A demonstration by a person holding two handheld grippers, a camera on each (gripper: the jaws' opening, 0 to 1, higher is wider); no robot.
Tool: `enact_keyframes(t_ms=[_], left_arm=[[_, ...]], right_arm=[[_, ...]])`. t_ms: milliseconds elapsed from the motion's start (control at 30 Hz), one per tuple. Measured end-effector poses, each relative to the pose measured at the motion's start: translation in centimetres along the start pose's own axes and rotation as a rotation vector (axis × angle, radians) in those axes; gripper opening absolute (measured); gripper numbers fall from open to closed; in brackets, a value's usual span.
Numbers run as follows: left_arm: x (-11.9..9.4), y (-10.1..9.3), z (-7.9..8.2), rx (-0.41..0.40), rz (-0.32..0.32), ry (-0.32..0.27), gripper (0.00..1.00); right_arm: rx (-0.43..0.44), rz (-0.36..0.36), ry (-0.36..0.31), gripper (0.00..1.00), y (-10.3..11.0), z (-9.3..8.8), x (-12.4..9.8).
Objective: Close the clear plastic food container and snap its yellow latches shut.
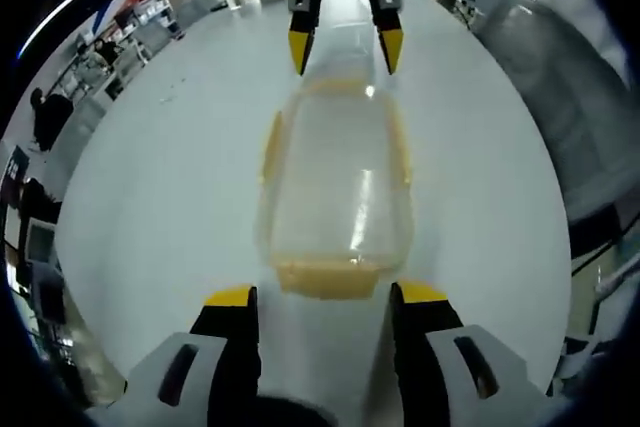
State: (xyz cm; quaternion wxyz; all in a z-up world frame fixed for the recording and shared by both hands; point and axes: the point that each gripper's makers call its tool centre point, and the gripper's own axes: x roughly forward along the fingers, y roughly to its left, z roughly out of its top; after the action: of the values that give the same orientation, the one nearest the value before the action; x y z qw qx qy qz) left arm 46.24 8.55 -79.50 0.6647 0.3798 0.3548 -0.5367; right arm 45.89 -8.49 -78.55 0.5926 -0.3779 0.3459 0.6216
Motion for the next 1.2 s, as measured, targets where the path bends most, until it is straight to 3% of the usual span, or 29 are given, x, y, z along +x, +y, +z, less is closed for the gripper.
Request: enact_keyframes(t_ms=[533, 667, 767, 1200], left_arm=[[0.5, 0.2, 0.3, 0.014, -0.026, 0.019, 0.48], [0.5, 0.3, 0.4, 0.047, -0.033, 0.019, 0.48], [0.6, 0.2, 0.5, 0.047, -0.041, 0.021, 0.48], [0.9, 0.1, 0.8, 0.081, -0.082, 0.018, 0.47]], right_arm=[[0.007, 0.013, 0.062, 0.5, -0.1, -1.0, 0.7], [-0.024, -0.006, 0.087, 0.42, -0.2, -1.2, 0.9], [-0.027, -0.005, 0.092, 0.48, -0.1, -1.3, 1.2], [-0.031, -0.01, 0.108, 0.46, -0.6, -1.2, 1.6]])
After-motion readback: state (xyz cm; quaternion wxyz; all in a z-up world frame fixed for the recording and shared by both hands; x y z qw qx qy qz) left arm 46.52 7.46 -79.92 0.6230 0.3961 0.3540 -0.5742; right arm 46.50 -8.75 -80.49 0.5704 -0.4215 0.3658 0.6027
